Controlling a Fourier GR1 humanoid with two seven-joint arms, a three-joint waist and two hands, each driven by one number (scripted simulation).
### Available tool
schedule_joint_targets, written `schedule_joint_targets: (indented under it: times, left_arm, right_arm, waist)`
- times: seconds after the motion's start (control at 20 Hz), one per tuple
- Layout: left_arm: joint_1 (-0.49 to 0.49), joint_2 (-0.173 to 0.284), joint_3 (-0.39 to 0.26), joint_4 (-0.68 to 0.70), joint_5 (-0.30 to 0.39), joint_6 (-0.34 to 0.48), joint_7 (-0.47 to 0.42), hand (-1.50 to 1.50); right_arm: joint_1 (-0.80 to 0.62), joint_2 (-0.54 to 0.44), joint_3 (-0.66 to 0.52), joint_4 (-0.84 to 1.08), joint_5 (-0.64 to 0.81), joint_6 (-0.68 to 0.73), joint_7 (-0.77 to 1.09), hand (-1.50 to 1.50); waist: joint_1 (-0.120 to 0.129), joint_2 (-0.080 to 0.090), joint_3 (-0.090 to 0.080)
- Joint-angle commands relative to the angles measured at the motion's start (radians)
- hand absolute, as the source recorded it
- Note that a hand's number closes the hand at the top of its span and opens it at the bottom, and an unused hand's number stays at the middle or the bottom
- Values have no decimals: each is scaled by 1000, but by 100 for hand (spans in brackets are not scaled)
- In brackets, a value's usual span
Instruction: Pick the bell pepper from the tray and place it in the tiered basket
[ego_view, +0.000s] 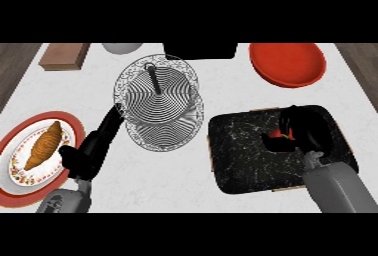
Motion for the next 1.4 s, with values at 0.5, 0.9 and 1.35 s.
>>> schedule_joint_targets:
  times: [0.5,0.9,1.35]
  left_arm:
    - [-9,-39,-10,2,-33,1,-3,0]
    - [-11,-36,-3,-6,-48,-17,-7,0]
    - [-14,-27,18,11,-37,-57,-11,0]
  right_arm:
    - [-119,-24,-154,-586,-355,279,124,150]
    - [-537,163,-91,-411,-319,280,435,150]
    - [-828,308,-100,68,-229,114,365,150]
  waist:
    - [32,10,0]
    - [44,12,-1]
    - [55,17,-1]
